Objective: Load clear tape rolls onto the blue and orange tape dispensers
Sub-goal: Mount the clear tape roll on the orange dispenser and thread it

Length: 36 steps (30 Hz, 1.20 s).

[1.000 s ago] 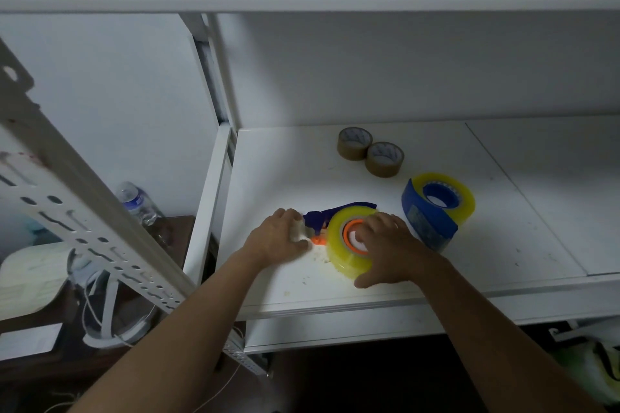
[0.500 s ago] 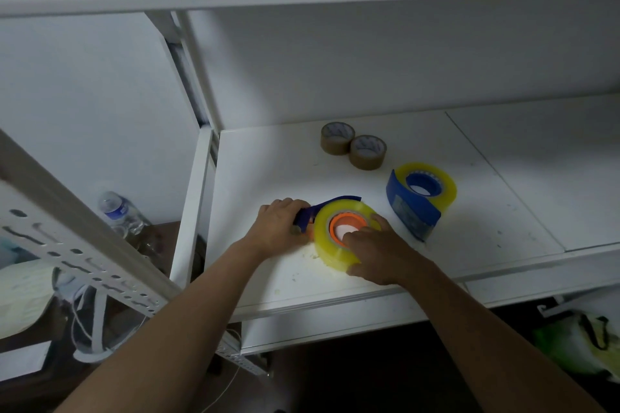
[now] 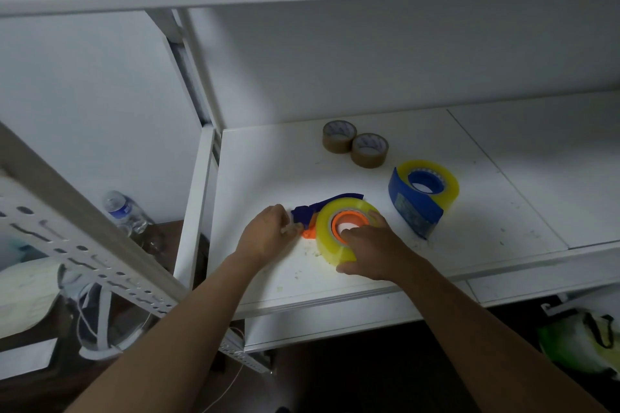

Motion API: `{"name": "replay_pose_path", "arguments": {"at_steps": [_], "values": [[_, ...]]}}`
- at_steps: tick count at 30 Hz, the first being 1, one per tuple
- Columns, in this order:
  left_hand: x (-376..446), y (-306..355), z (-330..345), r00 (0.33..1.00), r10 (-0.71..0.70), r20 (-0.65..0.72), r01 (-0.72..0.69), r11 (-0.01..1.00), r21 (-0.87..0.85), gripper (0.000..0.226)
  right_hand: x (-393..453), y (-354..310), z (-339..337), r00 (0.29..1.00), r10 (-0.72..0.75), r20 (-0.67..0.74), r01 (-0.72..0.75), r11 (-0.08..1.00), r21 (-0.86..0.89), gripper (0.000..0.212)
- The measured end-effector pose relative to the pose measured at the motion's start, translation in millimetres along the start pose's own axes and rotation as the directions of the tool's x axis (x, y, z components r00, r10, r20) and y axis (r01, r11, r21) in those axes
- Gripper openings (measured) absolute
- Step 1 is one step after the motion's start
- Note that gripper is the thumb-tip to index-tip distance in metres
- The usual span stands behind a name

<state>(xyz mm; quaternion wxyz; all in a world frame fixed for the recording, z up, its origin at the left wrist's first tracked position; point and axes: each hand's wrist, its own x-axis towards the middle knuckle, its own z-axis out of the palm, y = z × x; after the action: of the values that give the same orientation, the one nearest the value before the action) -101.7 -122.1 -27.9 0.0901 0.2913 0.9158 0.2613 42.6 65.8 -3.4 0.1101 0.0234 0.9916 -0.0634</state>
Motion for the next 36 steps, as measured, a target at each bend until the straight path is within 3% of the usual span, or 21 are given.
{"name": "replay_pose_path", "arguments": {"at_steps": [7, 12, 19, 23, 29, 36], "values": [[-4, 4, -12, 0.994, -0.028, 0.109, 0.027, 1.0, 0.008, 0.04, -2, 6, 0, 0.998, 0.002, 0.056, -0.004, 0.999, 0.037, 0.043], [-4, 11, -19, 0.984, -0.038, 0.172, 0.003, 0.98, 0.2, 0.026, 1, 11, -2, 0.995, 0.009, 0.097, -0.016, 0.997, 0.069, 0.049], [-6, -15, -39, 0.96, -0.156, 0.232, 0.084, 0.952, 0.294, 0.01, 6, 9, 0, 0.998, 0.018, 0.059, -0.02, 0.999, 0.033, 0.058], [-7, -16, -33, 0.973, -0.18, 0.148, 0.135, 0.952, 0.273, 0.018, 5, 6, -2, 0.997, 0.018, 0.069, -0.021, 0.999, 0.04, 0.063], [-5, -14, -30, 0.983, -0.166, 0.082, 0.138, 0.951, 0.277, 0.021, -2, 12, 0, 0.998, -0.008, 0.068, 0.003, 0.997, 0.08, 0.044], [4, -18, -30, 0.975, -0.221, 0.014, 0.209, 0.939, 0.273, 0.018, 1, 12, -4, 0.994, -0.001, 0.111, -0.009, 0.996, 0.093, 0.06]]}}
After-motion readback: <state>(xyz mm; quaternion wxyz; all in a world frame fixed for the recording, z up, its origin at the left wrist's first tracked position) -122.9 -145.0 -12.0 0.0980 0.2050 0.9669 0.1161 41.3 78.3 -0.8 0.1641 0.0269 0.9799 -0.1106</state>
